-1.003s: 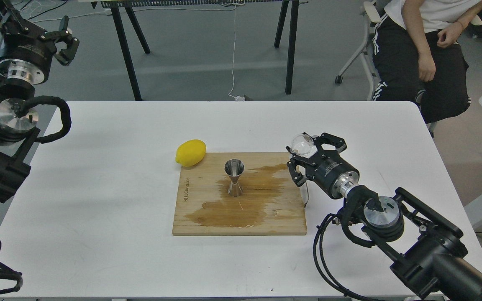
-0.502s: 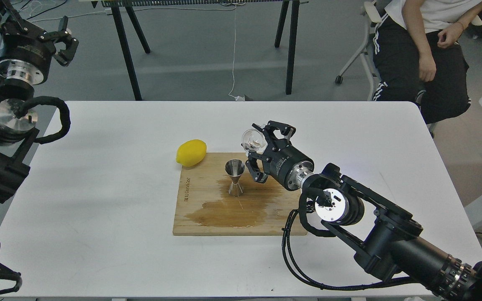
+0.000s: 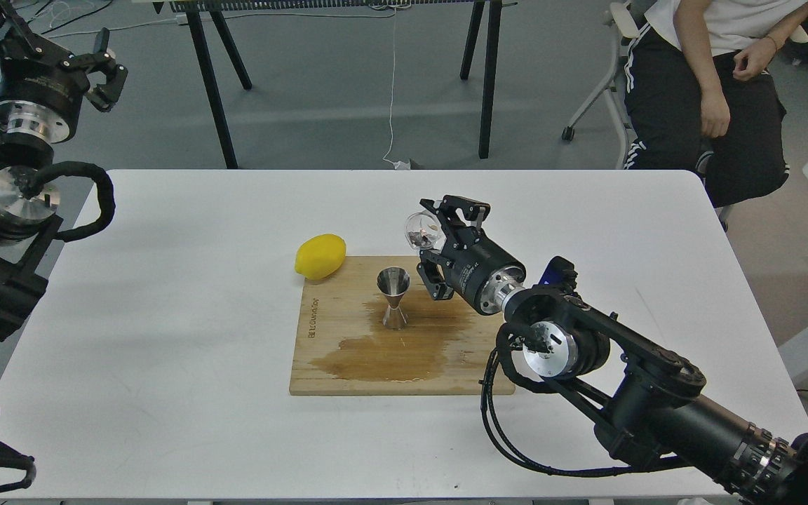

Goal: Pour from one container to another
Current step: 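Carry the glass with the right gripper above the jigger, then tilt the glass over the jigger with the right gripper to pour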

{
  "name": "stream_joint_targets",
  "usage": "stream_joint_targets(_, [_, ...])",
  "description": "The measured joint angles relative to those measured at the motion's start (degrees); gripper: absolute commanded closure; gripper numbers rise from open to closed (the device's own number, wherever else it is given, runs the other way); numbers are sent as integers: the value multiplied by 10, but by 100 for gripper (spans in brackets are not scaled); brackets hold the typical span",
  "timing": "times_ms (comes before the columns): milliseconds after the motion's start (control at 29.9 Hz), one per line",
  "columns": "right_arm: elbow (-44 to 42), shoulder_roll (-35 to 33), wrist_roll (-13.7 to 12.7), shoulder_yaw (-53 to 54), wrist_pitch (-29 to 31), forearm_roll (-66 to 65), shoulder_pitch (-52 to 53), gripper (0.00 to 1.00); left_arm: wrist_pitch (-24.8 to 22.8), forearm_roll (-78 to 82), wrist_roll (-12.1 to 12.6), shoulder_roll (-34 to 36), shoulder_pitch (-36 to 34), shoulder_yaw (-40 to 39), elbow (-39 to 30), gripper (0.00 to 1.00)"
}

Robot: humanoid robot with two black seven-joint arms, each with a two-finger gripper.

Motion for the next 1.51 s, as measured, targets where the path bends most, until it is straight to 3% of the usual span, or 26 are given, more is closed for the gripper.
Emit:
stream_joint_targets(736, [-53,53,0,-45,-47,-167,21,60,-5,0,0,-1,0,0,12,0])
stream_joint_targets(1505, [-61,54,6,-115,-83,-254,42,59,-5,0,0,-1,0,0,12,0])
